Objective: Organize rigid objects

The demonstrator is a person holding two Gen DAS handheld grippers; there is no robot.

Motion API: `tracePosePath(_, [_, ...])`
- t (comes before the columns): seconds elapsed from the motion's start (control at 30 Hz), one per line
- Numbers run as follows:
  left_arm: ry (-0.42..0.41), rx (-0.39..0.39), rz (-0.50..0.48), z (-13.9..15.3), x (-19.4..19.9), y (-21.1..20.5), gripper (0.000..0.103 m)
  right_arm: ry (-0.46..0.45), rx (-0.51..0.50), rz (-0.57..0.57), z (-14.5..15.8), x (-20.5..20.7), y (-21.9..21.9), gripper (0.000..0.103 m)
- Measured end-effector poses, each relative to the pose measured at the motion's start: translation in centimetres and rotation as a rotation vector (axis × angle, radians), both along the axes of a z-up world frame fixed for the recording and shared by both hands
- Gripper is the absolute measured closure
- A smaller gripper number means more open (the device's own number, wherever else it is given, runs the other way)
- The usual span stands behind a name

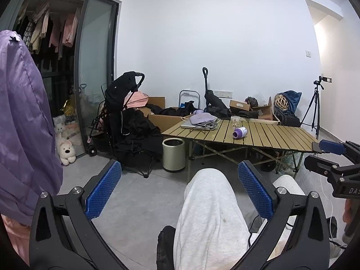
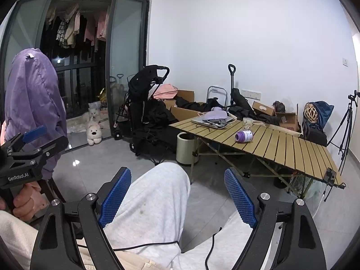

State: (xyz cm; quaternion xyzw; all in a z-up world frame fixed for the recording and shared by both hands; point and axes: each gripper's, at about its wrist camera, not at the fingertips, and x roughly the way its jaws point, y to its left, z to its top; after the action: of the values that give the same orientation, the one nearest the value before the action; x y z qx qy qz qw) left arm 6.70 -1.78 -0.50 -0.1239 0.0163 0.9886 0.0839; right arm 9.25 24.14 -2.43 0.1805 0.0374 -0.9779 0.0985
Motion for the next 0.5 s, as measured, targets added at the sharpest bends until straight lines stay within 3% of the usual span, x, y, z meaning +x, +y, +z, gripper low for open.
tracePosePath(0.5, [-0.015,0.0,-0.005,0.13,-0.01,0.16,0.0,-0.022,-0.028,-0.001,-0.03,-0.34,0.32,0.014])
